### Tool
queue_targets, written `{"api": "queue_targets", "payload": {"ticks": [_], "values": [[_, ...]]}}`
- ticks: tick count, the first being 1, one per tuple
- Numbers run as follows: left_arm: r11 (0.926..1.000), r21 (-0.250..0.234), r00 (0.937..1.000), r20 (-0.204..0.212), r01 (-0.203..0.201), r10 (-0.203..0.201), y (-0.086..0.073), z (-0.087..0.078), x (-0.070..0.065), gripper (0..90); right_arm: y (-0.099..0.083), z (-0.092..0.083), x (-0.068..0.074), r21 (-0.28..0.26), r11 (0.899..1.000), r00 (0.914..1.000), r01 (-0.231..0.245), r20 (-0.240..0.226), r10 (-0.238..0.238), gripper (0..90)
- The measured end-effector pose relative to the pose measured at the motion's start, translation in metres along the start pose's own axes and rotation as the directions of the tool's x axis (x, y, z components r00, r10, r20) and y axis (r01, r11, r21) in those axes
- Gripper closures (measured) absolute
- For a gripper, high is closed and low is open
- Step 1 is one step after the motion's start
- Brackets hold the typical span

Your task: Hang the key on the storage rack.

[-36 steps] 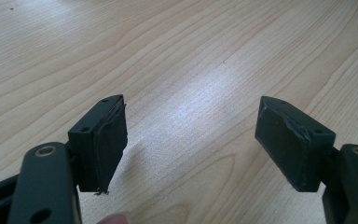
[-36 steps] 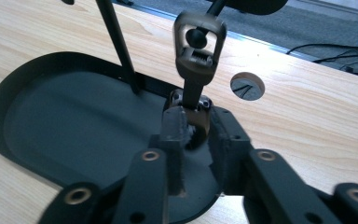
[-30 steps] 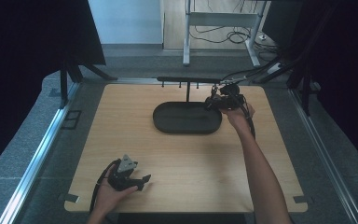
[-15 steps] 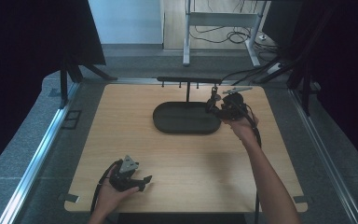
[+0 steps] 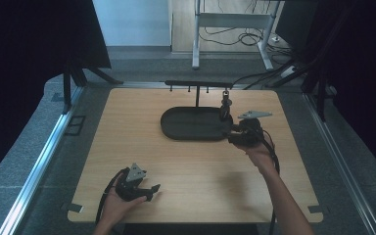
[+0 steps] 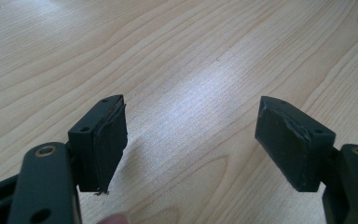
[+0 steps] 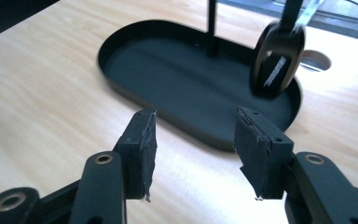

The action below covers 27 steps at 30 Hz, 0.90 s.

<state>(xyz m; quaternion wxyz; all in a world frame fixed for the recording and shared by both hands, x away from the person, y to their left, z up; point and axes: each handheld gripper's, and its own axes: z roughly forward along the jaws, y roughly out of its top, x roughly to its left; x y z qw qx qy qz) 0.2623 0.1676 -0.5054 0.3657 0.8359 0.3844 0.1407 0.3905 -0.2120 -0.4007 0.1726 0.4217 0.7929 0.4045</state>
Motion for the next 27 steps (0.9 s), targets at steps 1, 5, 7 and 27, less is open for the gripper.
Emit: {"api": "queue_targets", "payload": {"ticks": [1,5,7,27], "values": [[1.0,-0.001,1.0,-0.001,0.0,0.0,0.0,0.0,0.0,25.6,-0.004,-0.001,0.001,-0.003,1.0,1.0,0.003,-0.007,-0.004,48.4],[1.0,0.002,1.0,-0.001,0.001,-0.001,0.0,0.001,0.0,25.5,-0.024,-0.008,0.008,-0.018,1.0,0.9994,0.001,-0.035,-0.002,48.1],[1.0,0.002,1.0,-0.001,-0.002,0.002,0.0,0.001,0.0,25.6,-0.034,-0.011,0.012,-0.023,1.0,0.9991,0.009,-0.041,-0.01,47.6],[1.0,0.003,1.0,-0.005,0.001,-0.001,0.0,0.0,0.0,25.5,-0.105,-0.013,0.038,-0.021,0.999,0.995,0.038,-0.092,-0.04,42.9]]}}
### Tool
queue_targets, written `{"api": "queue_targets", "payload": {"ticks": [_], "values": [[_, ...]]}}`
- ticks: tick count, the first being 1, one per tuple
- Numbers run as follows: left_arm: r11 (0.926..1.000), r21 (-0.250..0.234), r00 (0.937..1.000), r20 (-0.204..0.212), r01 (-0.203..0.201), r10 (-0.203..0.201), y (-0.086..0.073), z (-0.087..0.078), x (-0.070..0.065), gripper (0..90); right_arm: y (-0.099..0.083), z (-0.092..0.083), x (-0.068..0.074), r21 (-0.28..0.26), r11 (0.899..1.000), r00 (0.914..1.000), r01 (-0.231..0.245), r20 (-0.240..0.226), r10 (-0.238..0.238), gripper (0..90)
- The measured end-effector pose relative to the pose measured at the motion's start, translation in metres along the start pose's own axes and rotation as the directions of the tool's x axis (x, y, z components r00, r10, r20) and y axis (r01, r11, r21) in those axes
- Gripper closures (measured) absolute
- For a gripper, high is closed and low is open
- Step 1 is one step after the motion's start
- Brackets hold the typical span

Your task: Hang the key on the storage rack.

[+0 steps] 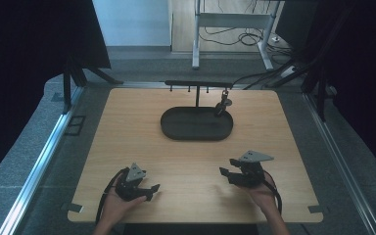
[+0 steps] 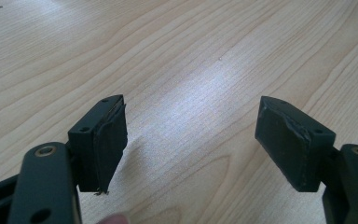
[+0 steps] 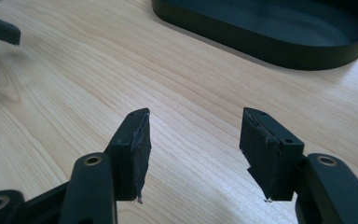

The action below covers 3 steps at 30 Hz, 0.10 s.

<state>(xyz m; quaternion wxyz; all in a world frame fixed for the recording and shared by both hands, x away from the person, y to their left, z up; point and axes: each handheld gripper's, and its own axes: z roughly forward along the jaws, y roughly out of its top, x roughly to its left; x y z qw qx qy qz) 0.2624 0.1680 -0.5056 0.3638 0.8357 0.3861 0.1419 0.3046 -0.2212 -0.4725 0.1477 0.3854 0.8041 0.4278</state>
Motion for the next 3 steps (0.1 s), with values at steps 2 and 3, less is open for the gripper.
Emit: {"api": "queue_targets", "payload": {"ticks": [2,3], "values": [[1.0,-0.005,1.0,-0.001,0.003,-0.003,0.0002,-0.0004,0.0002,25.5,-0.001,-0.0017,0.0006,-0.011,1.0,1.0,0.001,-0.004,-0.001,42.4],[1.0,-0.008,1.0,-0.001,0.004,-0.004,0.0003,-0.0005,0.0004,25.5,-0.0017,-0.0021,0.0007,-0.013,1.0,0.9999,-0.004,-0.012,0.004,41.2]]}}
